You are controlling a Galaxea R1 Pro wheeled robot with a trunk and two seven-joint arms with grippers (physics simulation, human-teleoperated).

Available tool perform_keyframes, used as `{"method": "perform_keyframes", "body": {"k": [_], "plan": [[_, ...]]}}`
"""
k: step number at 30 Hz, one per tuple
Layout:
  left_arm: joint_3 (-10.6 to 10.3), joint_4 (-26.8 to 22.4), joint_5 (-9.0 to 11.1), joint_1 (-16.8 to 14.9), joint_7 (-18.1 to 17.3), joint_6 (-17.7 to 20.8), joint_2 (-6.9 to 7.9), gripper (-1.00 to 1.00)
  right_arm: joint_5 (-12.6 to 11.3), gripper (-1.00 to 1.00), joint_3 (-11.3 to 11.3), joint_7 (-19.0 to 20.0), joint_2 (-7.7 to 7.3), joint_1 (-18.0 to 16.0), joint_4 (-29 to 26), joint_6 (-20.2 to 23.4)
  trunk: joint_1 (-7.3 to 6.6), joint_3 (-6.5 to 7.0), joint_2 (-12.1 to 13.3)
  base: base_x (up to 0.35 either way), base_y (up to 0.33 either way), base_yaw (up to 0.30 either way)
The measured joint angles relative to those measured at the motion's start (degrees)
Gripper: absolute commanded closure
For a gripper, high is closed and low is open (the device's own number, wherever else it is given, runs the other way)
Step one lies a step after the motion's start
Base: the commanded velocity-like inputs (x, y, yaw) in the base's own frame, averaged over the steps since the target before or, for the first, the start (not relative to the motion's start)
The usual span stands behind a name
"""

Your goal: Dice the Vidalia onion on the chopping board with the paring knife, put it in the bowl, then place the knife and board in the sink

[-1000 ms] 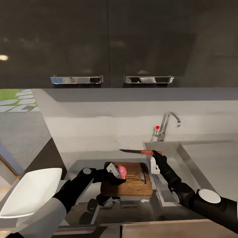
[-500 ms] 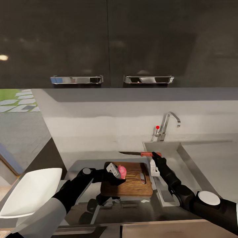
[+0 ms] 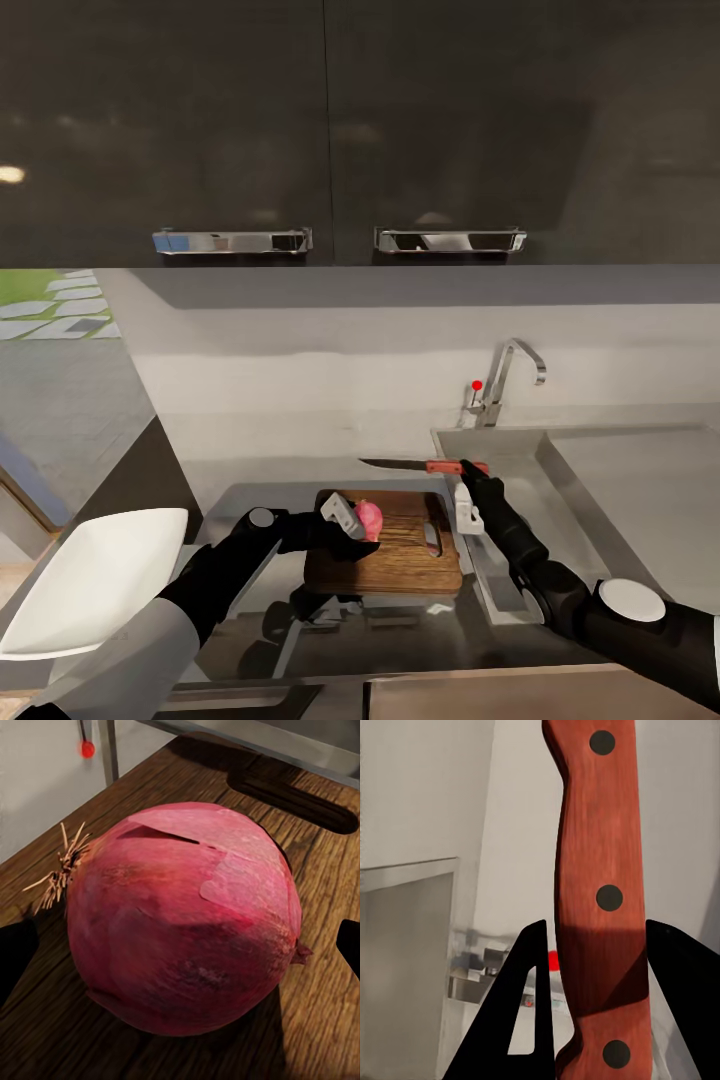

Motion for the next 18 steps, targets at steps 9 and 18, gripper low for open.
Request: {"method": "perform_keyframes", "body": {"k": [9, 18], "plan": [[0.0, 0.01, 0.0, 0.0, -0.02, 0.0, 0.0, -1.0, 0.11, 1.0, 3.68, -3.71, 0.0, 0.0, 2.63, -0.05, 0.0, 0.0, 0.0, 0.0, 0.0, 0.0], [0.0, -0.01, 0.0, 0.0, -0.01, 0.0, 0.0, -1.0, 0.12, 1.0, 4.33, -4.99, 0.0, 0.0, 2.92, -0.22, 0.0, 0.0, 0.0, 0.0, 0.0, 0.0]]}}
